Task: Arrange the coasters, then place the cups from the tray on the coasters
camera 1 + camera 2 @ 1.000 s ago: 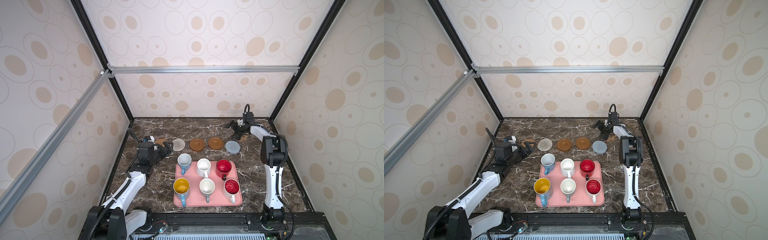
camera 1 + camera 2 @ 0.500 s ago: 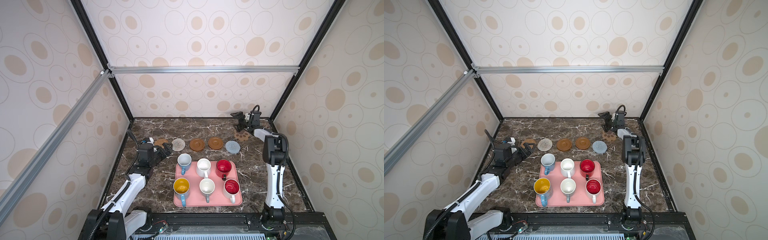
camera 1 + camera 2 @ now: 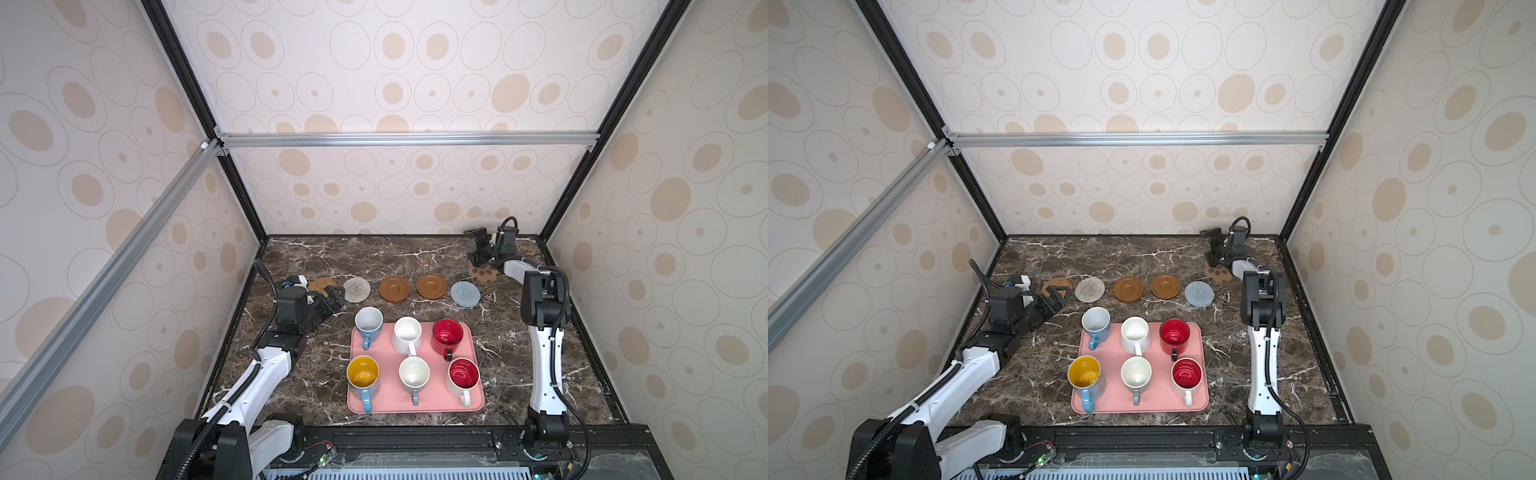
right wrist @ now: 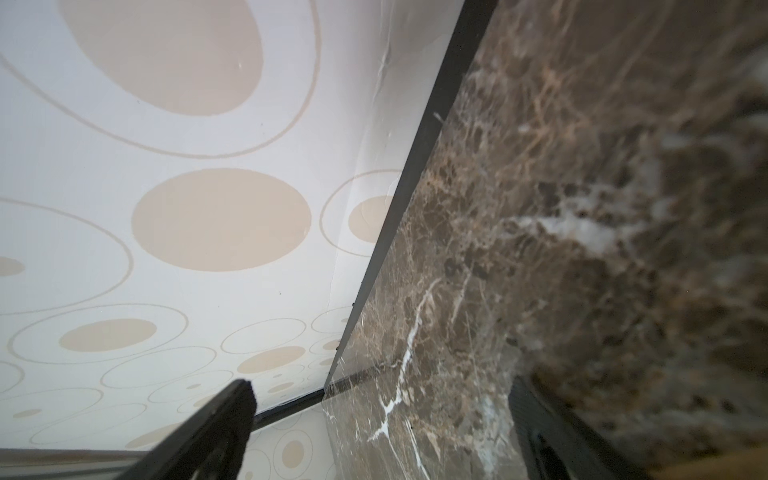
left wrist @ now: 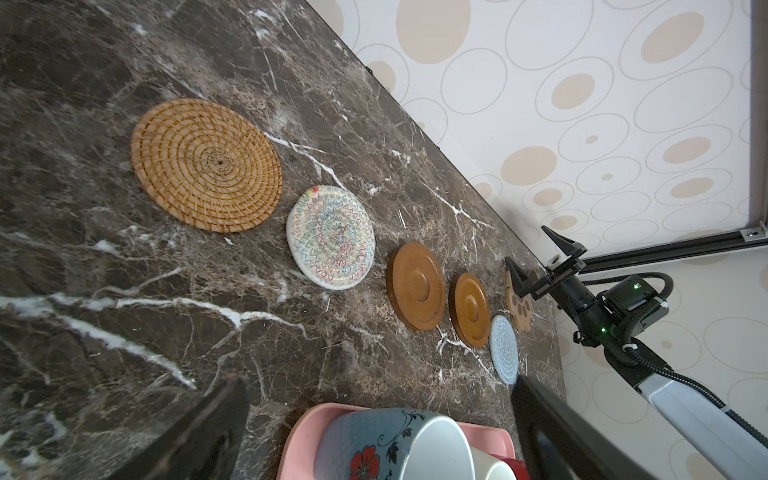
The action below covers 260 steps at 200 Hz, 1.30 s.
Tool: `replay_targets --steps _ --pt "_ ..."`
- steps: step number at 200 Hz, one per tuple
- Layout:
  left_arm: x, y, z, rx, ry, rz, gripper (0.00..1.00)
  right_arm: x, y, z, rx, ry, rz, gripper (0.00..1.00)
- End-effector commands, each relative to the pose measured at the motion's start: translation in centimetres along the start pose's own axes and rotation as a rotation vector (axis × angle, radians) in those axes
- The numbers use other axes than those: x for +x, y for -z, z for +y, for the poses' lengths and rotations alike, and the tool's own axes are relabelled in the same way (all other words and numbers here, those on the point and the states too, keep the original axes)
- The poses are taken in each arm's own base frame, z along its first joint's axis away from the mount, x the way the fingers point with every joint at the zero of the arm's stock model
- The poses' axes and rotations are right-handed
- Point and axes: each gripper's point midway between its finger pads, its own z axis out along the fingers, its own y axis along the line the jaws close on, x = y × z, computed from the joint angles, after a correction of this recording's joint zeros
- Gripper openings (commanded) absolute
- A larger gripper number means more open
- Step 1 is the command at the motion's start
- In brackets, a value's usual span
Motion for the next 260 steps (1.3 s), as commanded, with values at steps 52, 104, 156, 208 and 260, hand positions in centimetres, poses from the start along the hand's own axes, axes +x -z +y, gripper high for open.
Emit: replay_targets --steps 52,104,156,208,260 --pt "-1.0 -0.1 -0.5 0.006 0.003 -0.02 1.0 -1.2 2.3 -4.2 0.147 -0.087 -0.09 1.0" --pt "-0.6 0.2 -0.1 0.004 0.007 -0.024 1.0 -1.2 5.3 -5.9 0.22 -0.063 -0.117 1.0" --pt "-0.3 0.1 0.0 0.009 0.015 -0.018 1.0 0.1 7.6 -7.2 0.234 -0.091 -0.117 1.0" --pt "-0.1 0.2 0.1 0.011 0.011 -0.015 1.0 -0.7 9.1 -3.3 0.138 -0.092 -0.147 1.0" --pt "0.0 0.5 0.1 0.019 0.015 -0.021 1.0 -2.5 11.6 0.9 0.126 0.012 -0.178 1.0"
